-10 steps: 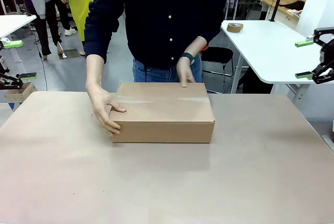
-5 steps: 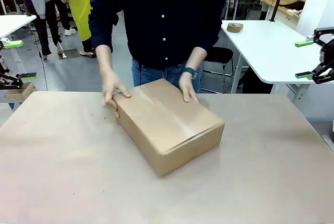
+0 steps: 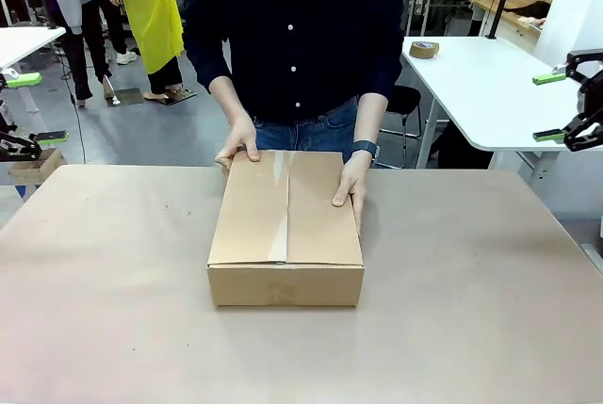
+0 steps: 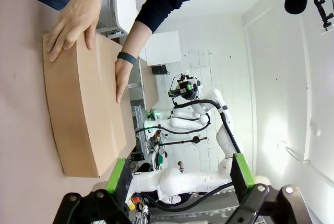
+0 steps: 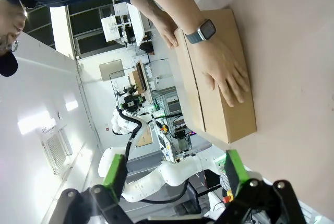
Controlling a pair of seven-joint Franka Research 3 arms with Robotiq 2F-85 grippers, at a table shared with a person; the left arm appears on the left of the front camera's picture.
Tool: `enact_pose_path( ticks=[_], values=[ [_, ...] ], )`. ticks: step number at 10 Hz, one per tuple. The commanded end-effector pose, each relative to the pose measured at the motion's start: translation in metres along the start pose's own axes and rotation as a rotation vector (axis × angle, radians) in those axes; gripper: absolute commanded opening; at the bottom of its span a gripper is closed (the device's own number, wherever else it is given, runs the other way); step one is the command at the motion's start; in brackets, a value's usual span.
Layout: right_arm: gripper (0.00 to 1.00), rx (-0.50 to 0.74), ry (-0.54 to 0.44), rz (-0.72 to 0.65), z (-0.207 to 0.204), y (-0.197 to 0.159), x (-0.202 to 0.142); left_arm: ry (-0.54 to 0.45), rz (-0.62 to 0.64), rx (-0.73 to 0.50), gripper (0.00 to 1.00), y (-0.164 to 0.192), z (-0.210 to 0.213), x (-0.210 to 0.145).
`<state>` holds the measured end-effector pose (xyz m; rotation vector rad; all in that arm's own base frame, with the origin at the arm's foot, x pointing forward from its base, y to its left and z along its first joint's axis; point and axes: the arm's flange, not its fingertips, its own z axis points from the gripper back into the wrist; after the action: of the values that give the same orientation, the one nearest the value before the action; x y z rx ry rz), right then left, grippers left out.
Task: Pack the gift set into the box.
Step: Press and hold the closed box until the human finishes sealing it.
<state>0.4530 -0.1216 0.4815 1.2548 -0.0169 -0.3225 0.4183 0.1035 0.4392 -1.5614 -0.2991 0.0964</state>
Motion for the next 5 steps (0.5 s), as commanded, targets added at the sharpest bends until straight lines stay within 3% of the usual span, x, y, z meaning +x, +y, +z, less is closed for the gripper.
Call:
enact_pose_path(
  ticks=[1, 5],
  values=[
    [1.0, -0.011, 0.012, 0.003, 0.0023, 0.0001, -0.002, 0.012, -0.018, -0.003, 1.0, 0.0004, 0.0016, -0.0027],
    [1.0, -0.011, 0.012, 0.003, 0.0023, 0.0001, -0.002, 0.012, -0.018, -0.003, 1.0, 0.0004, 0.0016, -0.0027]
  ],
)
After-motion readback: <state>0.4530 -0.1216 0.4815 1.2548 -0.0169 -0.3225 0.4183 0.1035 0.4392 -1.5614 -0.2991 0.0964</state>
